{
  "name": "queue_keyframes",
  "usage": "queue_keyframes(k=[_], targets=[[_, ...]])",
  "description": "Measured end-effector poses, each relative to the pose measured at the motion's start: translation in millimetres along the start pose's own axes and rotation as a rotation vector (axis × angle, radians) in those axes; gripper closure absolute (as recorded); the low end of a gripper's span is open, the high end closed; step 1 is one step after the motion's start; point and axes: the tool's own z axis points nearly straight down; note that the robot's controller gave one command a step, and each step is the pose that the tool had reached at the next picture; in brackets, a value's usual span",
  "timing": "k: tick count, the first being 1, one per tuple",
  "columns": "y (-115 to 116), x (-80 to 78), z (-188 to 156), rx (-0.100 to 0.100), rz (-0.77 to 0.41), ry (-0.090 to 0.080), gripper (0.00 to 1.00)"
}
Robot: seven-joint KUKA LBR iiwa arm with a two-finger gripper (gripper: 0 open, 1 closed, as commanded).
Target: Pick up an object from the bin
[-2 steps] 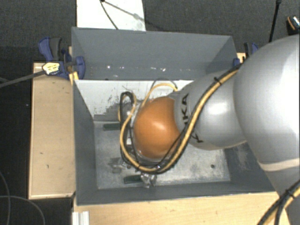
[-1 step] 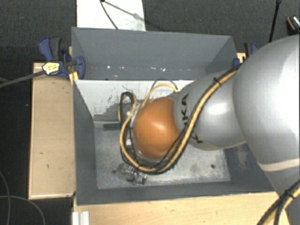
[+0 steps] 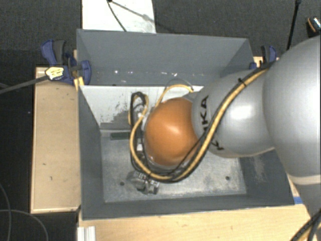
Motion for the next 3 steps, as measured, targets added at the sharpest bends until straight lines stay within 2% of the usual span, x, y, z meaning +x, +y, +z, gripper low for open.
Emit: queue_keyframes(k=[3], targets=[[-2.1,-4.3,-79.5,0.001,0.04,0.0,1.0]])
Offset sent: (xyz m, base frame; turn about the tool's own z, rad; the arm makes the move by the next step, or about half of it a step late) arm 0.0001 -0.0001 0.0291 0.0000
